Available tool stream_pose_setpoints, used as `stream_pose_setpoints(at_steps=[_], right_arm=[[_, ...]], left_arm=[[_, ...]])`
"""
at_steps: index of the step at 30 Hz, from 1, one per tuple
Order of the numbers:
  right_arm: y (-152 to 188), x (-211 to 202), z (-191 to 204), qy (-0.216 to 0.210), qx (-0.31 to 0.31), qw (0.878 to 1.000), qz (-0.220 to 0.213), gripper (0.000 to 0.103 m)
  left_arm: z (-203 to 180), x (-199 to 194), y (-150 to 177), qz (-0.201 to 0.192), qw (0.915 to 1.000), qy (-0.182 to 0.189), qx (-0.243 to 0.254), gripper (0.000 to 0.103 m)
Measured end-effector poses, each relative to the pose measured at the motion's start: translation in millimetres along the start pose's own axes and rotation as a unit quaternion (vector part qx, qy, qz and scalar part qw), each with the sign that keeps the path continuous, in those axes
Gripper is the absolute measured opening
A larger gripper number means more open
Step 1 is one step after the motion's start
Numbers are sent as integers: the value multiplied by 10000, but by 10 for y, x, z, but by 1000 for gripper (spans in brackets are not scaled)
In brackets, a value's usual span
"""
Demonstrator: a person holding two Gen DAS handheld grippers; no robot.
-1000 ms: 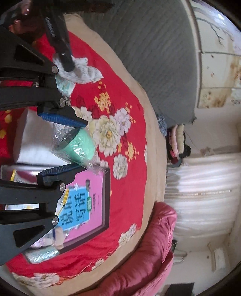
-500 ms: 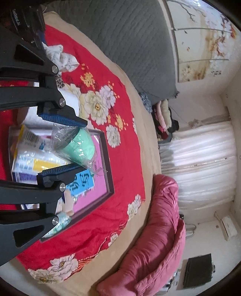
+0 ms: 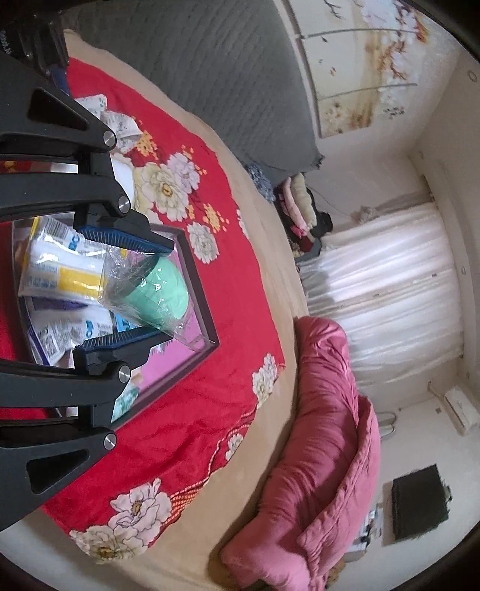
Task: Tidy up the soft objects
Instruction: 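Carry the scrunchie and bagged green sponge over the tray with both grippers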
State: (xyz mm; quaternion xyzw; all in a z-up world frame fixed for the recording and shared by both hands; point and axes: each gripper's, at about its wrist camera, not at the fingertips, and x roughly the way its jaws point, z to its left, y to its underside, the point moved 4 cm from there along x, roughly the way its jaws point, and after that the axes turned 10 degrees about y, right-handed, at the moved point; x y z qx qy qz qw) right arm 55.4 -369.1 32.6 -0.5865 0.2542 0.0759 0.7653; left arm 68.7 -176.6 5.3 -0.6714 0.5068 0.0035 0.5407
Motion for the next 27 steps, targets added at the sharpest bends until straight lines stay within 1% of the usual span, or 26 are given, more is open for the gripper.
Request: stream_pose_setpoints(at_steps=[5,8,10,13,16,21,27], right_arm=[[-3,7,-180,51,170,9998,-29,41],[-4,25,-276,63,265,9996,-28,41],[13,61,-317,8,305,9995,45,41],[32,97,-388,32,379,9992,76,41],[44,123,-459,57,441,9990,81,41],[62,176,-551,75,520,9985,124,41],[111,273,-526,73,397,9989,248,41]], left_arm=[[-169,219,-88,181,9996,198,-8,22],[-239,366,-126,299,9993,225,35,22],[-282,462,-137,373,9989,277,38,22],[-333,612,-134,539,9979,371,-15,22],[-379,765,-111,677,9970,382,5,22],[-401,1000,-61,941,9944,471,-110,22],[-417,1212,17,1140,9927,393,-62,22]])
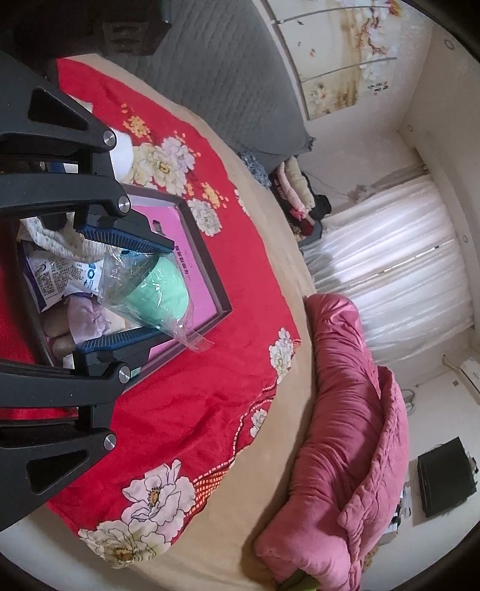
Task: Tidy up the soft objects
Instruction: 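Carry the scrunchie and bagged green sponge over the tray with both grippers, then lower the green sponge into the tray and open the right gripper while the left releases the scrunchie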
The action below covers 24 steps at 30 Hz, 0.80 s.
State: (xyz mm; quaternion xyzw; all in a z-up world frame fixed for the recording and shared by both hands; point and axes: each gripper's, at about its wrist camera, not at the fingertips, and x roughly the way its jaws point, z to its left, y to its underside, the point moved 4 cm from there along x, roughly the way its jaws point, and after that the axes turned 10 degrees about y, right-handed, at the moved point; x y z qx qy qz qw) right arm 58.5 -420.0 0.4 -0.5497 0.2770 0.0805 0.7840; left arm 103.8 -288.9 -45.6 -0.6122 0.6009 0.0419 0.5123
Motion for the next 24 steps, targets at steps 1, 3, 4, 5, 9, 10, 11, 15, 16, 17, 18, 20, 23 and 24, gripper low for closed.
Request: stream_pose_setpoints(at_steps=[1,3,4,5,9,10,11,15,16,17,18,20,23,24], right_arm=[[10,19,12,-8,-32,10000,21,41],[31,63,40,-28,-109,9999,81,41],[45,85,54,-19,-161,9998,108,41],[61,106,65,-29,-196,9997,140,41],[113,201,113,-12,-310,9991,288,42],[120,212,118,4,-330,9990,294,42],[130,231,128,19,-369,9988,309,42],[170,301,152,46,-456,9982,397,42],[190,328,159,75,-494,9978,439,42],[203,343,163,84,-514,9975,468,42],[215,363,165,96,-530,9973,497,42],[226,384,156,119,-535,9972,513,42],[230,421,135,171,-558,9969,520,42],[232,435,129,183,-564,9969,518,42]], left_arm=[[13,25,-2,11,10000,-31,-1,22],[49,45,-9,18,10000,-82,-8,22],[69,62,-12,23,9999,-101,-17,22],[80,75,-20,35,9999,-106,-28,22],[131,102,-60,5,9998,-174,-40,22],[148,102,-70,-15,9998,-210,-39,22],[160,101,-80,-32,9997,-219,-49,22],[208,98,-96,-65,9997,-219,-106,22],[214,100,-96,-67,9997,-225,-112,22],[217,104,-91,-56,9997,-218,-110,22],[215,108,-90,-51,9997,-218,-95,22],[204,112,-88,-44,9997,-236,-58,22],[204,112,-88,-38,9997,-222,-65,22],[199,112,-89,-38,9997,-225,-56,22]])
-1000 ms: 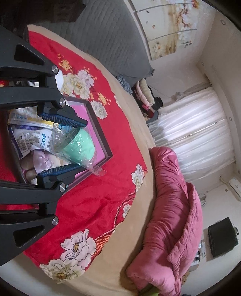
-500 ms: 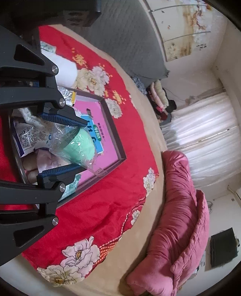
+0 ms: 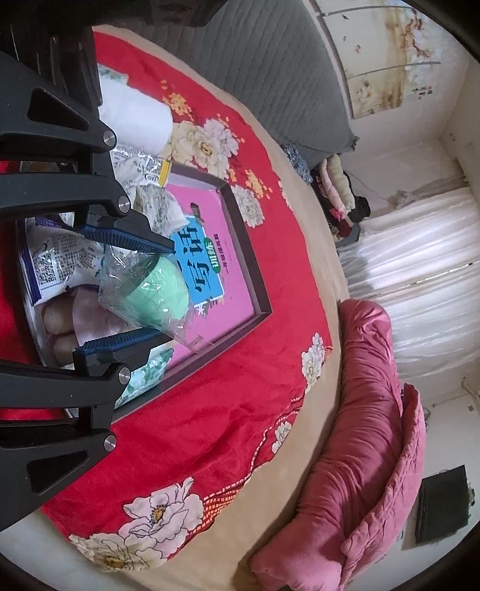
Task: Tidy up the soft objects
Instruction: 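Lower the green sponge into the tray and open the right gripper while the left releases the scrunchie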
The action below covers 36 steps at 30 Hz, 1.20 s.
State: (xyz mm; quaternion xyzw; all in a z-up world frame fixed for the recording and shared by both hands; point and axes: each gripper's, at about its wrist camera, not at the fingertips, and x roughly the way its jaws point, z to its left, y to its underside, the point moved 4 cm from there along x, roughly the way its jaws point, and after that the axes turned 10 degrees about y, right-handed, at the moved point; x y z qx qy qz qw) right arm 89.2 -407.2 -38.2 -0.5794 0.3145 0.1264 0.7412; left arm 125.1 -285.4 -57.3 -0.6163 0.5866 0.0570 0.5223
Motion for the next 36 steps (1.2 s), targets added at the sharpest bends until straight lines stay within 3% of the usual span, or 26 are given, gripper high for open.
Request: stream_pose_setpoints(at_steps=[16,22,30,36], right_arm=[[27,122,-38,-8,-46,10000,70,46],[6,50,-99,-96,170,9998,-35,71],[-7,-61,-140,-79,269,9994,-194,73],[-98,-246,-251,-40,524,9968,-600,76]], left_arm=[[-12,24,-7,54,10000,-17,18,22],[-1,10,-10,44,10000,0,-18,22],[-2,6,-12,46,10000,-13,-22,22],[-14,15,-15,70,10000,-36,-29,24]])
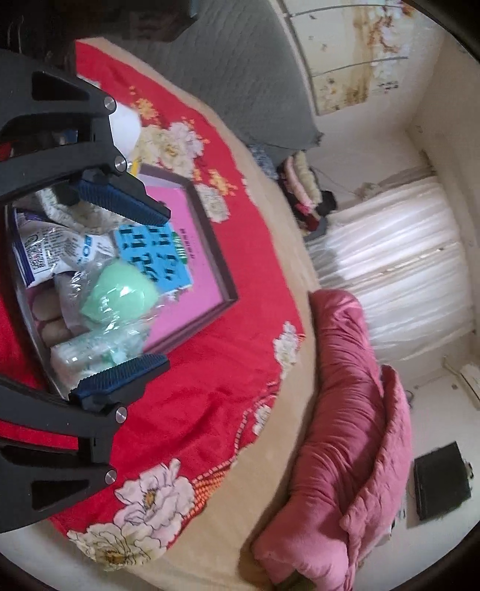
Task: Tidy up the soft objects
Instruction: 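Lower the green sponge into the tray and open the right gripper while the left releases the scrunchie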
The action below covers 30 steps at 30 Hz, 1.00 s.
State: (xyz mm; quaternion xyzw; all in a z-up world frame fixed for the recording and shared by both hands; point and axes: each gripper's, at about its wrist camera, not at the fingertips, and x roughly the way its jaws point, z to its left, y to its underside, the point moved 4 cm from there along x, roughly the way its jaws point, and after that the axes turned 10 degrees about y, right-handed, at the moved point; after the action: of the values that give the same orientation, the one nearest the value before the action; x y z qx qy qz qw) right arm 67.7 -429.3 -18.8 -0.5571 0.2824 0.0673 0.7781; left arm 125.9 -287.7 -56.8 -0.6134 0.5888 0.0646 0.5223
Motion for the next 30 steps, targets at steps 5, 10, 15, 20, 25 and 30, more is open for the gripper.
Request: stream_pose_setpoints(at_steps=[5,10,15,20,25,30], right_arm=[[-33,-11,-59,31,124,9999,-27,77],[-34,-17,-75,48,178,9998,-38,77],[-44,-36,-109,96,258,9996,-95,77],[-48,-34,-144,109,328,9994,-88,77],[-41,-34,-149,97,339,9994,-74,77],[-39,-35,-133,83,320,9994,-79,77]], left_arm=[[-26,-1,3,0,10000,1,47,32],[-57,-11,-11,-33,9999,-29,107,46],[-55,-47,-28,-113,9998,-86,130,53],[-20,-85,-45,-182,9997,-140,102,56],[20,-144,-83,-295,9994,-152,63,62],[18,-173,-99,-325,9991,-236,124,66]])
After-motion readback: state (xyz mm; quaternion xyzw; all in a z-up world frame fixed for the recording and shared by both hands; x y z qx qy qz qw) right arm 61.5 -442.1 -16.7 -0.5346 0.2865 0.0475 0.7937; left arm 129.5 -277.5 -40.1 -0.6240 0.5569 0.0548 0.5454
